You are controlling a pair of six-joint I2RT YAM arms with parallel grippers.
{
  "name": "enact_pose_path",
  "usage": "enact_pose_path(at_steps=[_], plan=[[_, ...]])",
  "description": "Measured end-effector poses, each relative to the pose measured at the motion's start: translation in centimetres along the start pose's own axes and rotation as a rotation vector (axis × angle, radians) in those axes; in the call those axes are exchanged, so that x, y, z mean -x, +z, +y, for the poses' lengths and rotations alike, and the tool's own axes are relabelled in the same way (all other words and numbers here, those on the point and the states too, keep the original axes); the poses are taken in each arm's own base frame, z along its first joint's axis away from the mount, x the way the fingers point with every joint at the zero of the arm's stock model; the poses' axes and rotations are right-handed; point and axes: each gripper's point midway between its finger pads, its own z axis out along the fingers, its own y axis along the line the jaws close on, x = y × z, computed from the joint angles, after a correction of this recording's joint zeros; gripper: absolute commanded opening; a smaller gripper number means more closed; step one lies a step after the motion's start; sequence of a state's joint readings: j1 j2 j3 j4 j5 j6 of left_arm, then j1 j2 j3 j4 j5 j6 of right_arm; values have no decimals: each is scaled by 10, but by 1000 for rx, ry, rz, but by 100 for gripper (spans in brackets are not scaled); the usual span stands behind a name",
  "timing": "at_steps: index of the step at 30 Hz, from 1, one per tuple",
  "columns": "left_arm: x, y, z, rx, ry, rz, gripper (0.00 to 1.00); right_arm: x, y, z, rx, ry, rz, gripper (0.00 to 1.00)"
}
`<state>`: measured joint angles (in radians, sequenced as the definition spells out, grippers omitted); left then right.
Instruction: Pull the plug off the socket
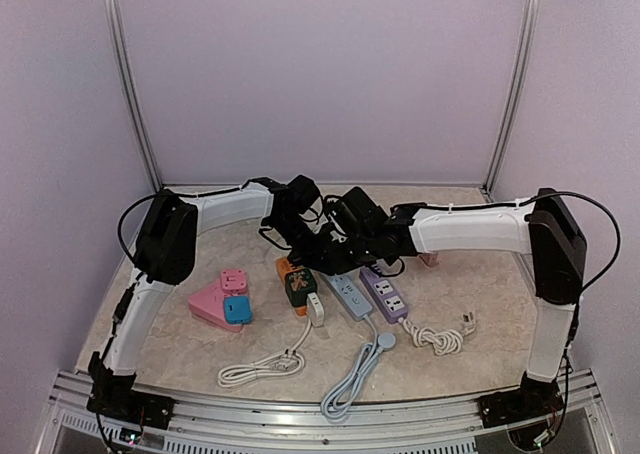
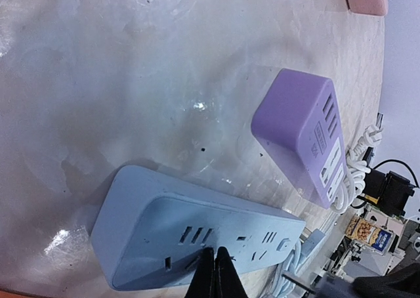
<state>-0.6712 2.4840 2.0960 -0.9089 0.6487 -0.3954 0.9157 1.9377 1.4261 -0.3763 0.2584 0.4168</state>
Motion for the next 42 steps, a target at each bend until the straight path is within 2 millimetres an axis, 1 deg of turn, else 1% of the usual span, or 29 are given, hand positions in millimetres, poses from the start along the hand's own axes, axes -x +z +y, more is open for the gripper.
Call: enact_pose_path(at_steps=[4, 9, 13, 16, 18, 19, 21, 24, 26, 28, 32, 35, 38, 40, 42], plan=[[0, 0, 0, -1, -1, 1, 1, 14, -10, -11, 3, 33, -29, 3], [1, -1, -1, -2, 1, -2, 2, 22, -16, -21, 11, 63, -41, 4], [3, -4, -4, 0, 7, -10, 2, 29, -28, -33, 13, 91, -60, 4], [4, -6, -6, 30, 14, -18, 2, 33, -34, -55, 5, 130, -71, 5], [6, -8, -6, 64, 19, -28, 4, 37, -34, -72, -3, 158, -73, 5], [7, -10, -7, 90, 24, -37, 5, 39, -32, -81, -6, 176, -75, 5], [11, -14, -6, 125, 29, -54, 5, 40, -28, -93, -5, 198, -72, 5], [18, -25, -9, 157, 44, -94, 6, 45, -16, -107, 11, 228, -69, 5], [20, -36, -14, 171, 55, -123, 6, 46, -4, -109, 36, 237, -60, 7], [21, -53, -22, 179, 69, -159, 6, 46, 11, -106, 73, 244, -42, 7], [10, -90, -37, 182, 86, -220, 5, 44, 33, -101, 142, 263, -18, 11], [-2, -114, -46, 177, 91, -260, 6, 41, 43, -95, 188, 277, -4, 16], [-18, -131, -48, 172, 86, -283, 6, 39, 50, -95, 226, 303, 3, 19], [-27, -139, -47, 171, 83, -290, 6, 38, 55, -100, 239, 324, 7, 21], [-33, -144, -45, 172, 77, -298, 6, 37, 59, -106, 247, 345, 10, 22]])
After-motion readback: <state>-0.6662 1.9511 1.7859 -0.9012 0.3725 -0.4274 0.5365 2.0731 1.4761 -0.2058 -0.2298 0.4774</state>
